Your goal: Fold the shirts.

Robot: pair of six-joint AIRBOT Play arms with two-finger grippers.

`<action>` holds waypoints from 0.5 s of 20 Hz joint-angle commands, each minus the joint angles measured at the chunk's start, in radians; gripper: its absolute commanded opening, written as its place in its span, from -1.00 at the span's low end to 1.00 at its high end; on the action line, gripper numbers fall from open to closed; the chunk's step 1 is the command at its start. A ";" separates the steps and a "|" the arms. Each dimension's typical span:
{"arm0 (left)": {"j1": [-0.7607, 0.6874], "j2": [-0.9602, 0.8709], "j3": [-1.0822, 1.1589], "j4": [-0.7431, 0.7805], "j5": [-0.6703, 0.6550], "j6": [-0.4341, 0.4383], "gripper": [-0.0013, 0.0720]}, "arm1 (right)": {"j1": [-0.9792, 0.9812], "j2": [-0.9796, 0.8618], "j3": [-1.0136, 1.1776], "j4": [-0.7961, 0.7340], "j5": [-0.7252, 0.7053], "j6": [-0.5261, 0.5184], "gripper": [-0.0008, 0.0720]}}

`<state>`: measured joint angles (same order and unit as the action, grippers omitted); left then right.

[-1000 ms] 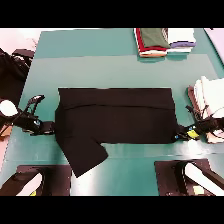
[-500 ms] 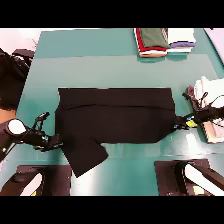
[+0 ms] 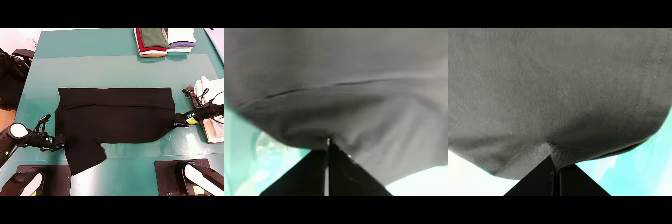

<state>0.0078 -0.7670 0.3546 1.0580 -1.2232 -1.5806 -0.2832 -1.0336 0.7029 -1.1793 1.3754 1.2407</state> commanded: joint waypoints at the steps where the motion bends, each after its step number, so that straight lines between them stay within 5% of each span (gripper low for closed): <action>1: 0.000 0.035 0.068 0.036 -0.077 0.035 -0.90 | 0.001 0.001 0.002 -0.005 0.044 0.000 -0.93; 6: 0.000 0.332 0.085 0.076 -0.290 -0.048 -0.90 | -0.001 0.119 0.000 -0.135 0.113 0.035 -0.93; 10: 0.000 0.366 0.170 0.056 -0.348 -0.089 -0.90 | -0.001 0.233 0.002 -0.227 0.144 0.065 -0.93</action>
<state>0.0074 -0.4431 0.4736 1.1194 -1.5120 -1.6371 -0.2832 -0.8680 0.7036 -1.3342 1.4960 1.2755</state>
